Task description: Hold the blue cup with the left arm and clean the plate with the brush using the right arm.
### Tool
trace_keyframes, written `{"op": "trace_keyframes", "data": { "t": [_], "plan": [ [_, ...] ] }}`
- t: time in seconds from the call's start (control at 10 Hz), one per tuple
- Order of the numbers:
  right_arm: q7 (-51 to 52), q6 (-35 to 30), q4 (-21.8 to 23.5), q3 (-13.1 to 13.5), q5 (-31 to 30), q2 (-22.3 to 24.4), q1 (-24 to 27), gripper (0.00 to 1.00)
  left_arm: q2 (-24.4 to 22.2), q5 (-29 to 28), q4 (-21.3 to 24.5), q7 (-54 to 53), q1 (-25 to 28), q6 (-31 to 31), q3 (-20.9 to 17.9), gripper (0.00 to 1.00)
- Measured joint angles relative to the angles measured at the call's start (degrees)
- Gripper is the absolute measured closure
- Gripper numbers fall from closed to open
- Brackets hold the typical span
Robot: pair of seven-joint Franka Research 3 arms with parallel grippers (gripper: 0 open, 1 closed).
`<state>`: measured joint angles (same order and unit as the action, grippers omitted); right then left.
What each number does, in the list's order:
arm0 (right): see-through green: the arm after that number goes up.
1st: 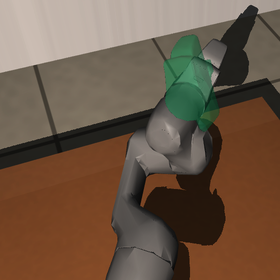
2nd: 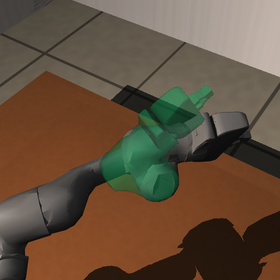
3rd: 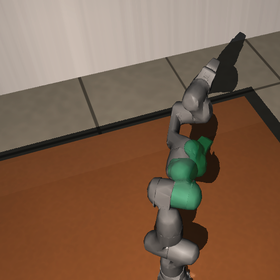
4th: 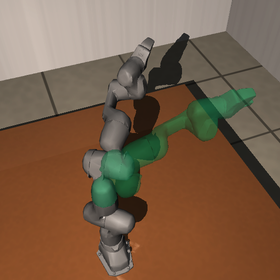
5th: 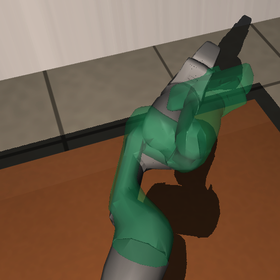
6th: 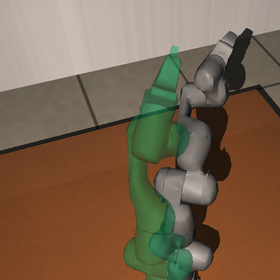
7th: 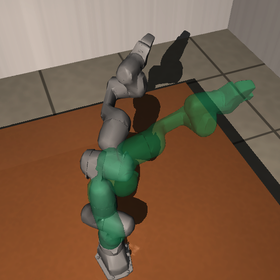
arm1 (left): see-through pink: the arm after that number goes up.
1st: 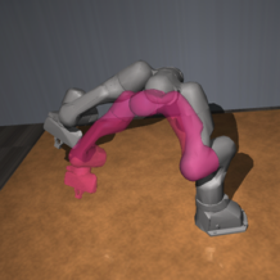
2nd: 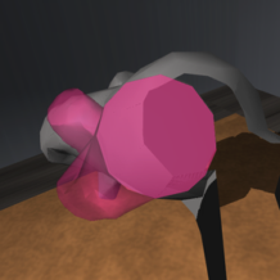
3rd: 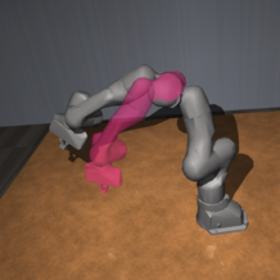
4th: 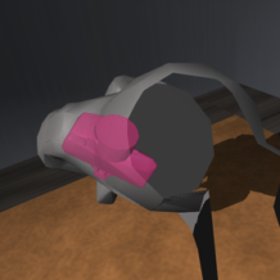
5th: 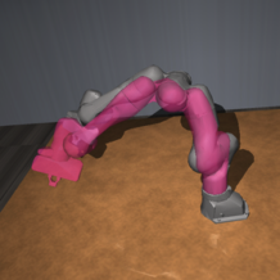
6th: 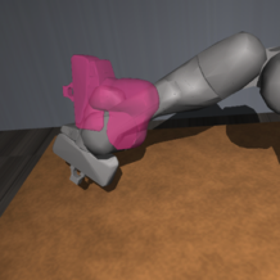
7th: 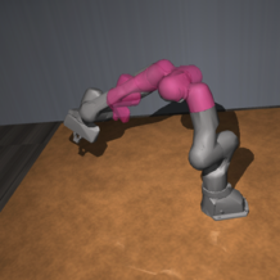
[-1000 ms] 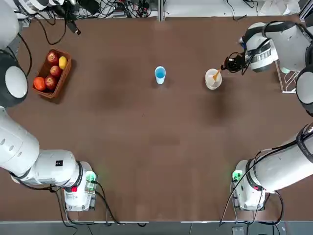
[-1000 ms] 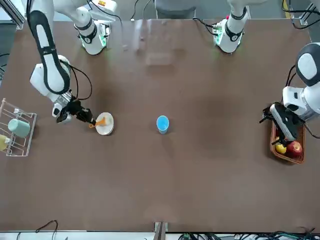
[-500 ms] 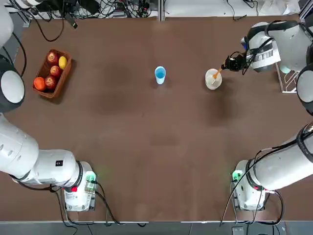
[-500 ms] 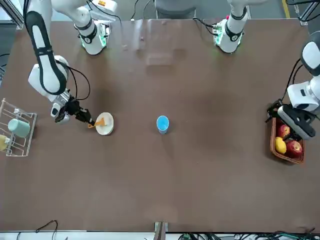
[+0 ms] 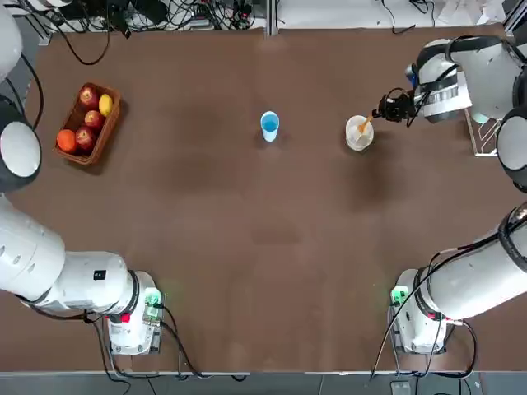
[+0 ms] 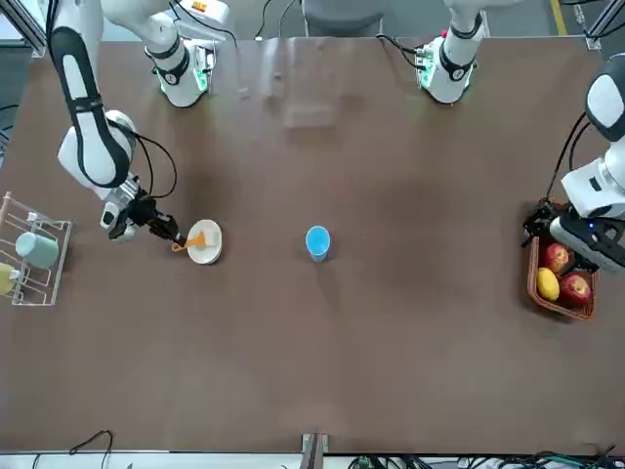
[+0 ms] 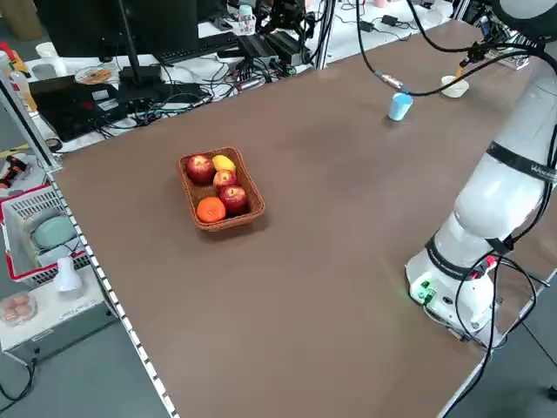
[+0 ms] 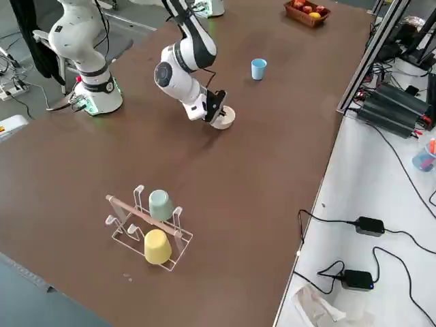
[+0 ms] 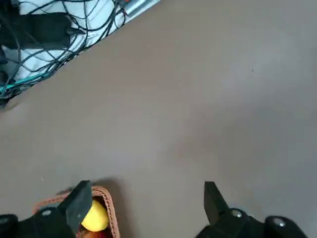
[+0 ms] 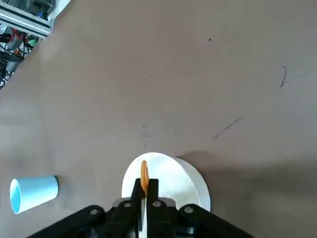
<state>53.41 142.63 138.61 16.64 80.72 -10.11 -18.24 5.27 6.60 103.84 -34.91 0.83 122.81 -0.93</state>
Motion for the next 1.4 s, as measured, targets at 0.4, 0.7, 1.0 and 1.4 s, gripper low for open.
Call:
{"op": "trace_keyframes", "data": {
  "t": [0.4, 0.7, 1.0, 1.4],
  "plan": [
    [1.64, -0.01, 0.26, 0.00, 0.06, -2.17, 0.00, 0.95, -1.96, 0.00, -0.14, 22.94, -0.01, -7.45, 1.87, 0.00],
    [2.71, -0.08, 0.54, -0.01, 0.55, -2.51, 0.01, 0.95, -4.28, -0.02, -3.55, 30.16, 0.00, -16.76, 2.09, 0.00],
    [3.74, -0.19, 1.51, 0.00, 2.54, -2.51, 0.03, 0.95, -4.60, -0.45, -9.86, 31.83, 0.00, -24.45, 2.11, 0.00],
    [4.06, -1.38, 2.85, 0.02, 3.82, -2.51, 1.32, 0.95, -4.59, -1.50, -11.44, 32.33, 0.16, -25.14, 2.04, 0.00]
  ]
}}
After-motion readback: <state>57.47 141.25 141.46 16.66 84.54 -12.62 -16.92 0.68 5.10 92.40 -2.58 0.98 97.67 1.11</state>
